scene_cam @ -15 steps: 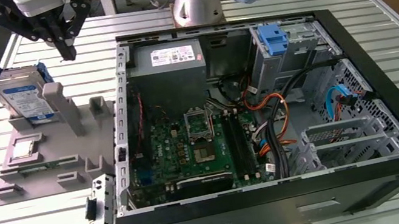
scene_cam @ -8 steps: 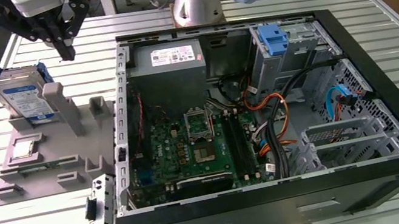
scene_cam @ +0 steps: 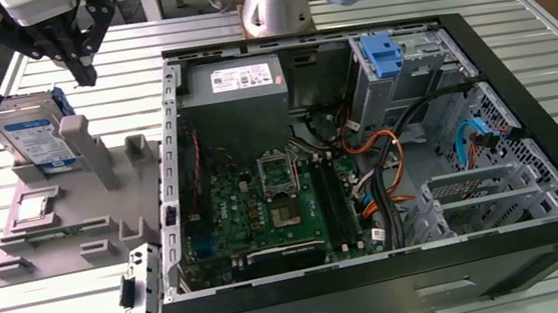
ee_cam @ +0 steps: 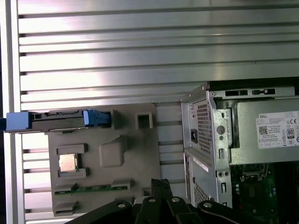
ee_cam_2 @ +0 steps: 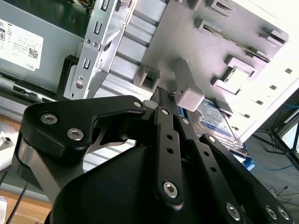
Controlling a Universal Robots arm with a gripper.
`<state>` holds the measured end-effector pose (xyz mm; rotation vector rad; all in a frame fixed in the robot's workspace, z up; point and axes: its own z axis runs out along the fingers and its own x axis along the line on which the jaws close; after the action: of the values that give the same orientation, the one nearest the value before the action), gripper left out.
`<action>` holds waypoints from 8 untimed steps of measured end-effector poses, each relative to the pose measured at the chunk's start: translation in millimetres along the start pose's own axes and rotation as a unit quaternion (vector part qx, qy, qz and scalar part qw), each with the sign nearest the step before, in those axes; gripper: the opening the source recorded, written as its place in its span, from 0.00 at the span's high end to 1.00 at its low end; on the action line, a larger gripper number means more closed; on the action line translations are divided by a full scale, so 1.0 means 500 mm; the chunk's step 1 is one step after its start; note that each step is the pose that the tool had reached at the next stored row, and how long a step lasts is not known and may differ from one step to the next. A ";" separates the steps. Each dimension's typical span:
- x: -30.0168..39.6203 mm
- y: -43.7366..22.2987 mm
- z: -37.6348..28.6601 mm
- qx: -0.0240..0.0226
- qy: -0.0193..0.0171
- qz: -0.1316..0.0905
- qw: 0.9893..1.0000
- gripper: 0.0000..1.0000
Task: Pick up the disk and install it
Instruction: 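Reach for the disk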
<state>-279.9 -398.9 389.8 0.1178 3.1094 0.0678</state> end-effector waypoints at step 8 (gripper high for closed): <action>0.007 -0.001 0.000 0.000 0.000 0.000 1.000 0.90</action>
<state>-283.2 -398.9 389.7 0.1178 3.1094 0.0677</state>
